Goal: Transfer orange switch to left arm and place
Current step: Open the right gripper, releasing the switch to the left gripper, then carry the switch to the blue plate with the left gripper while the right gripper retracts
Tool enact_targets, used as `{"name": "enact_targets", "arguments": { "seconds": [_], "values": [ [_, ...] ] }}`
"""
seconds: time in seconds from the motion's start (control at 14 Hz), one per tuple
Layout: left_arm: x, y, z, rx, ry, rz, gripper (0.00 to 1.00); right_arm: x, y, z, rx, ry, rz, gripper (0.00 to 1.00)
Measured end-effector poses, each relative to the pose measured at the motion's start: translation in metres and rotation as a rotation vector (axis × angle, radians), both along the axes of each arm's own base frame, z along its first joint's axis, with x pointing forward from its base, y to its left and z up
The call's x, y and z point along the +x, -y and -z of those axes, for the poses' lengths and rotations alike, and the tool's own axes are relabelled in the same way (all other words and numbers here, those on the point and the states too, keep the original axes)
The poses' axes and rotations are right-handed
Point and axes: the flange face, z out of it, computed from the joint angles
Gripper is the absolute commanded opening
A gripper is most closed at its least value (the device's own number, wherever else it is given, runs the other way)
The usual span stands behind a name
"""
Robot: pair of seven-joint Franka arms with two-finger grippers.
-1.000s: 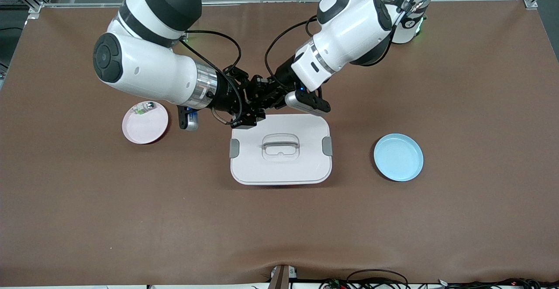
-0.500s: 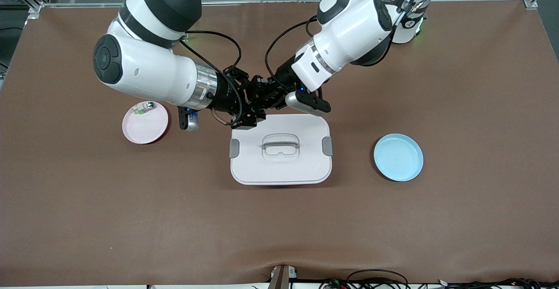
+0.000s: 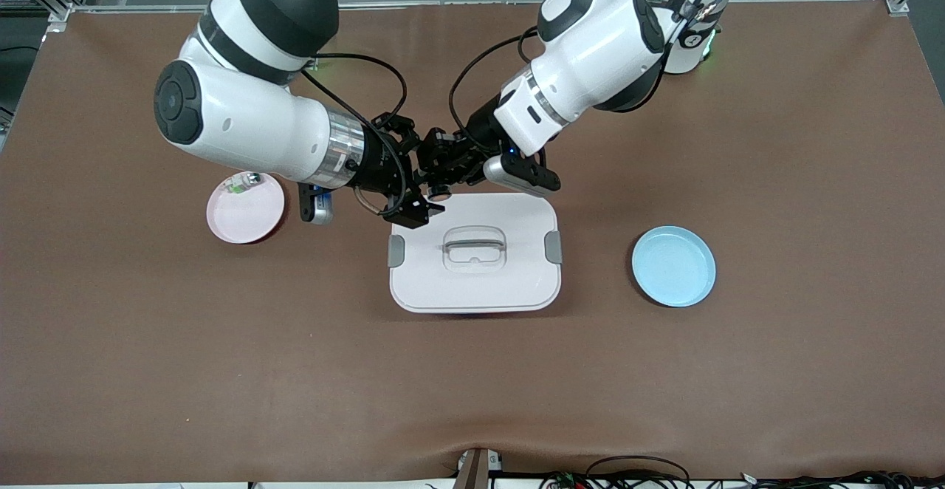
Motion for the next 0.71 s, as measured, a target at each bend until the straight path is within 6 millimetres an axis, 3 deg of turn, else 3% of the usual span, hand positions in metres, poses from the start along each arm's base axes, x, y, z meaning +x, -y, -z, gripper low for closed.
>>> {"name": "enact_targets", "arguments": {
  "seconds": [0.36, 0.71],
  "values": [
    [0.004, -0.024, -0.024, 0.011, -0.037, 0.042, 0.00, 0.006, 0.025, 0.002, -0.012, 0.003, -0.083, 1.00],
    [0.000, -0.076, -0.075, 0.116, -0.042, 0.137, 0.00, 0.015, 0.067, 0.006, 0.008, 0.046, -0.285, 1.00]
  ]
}}
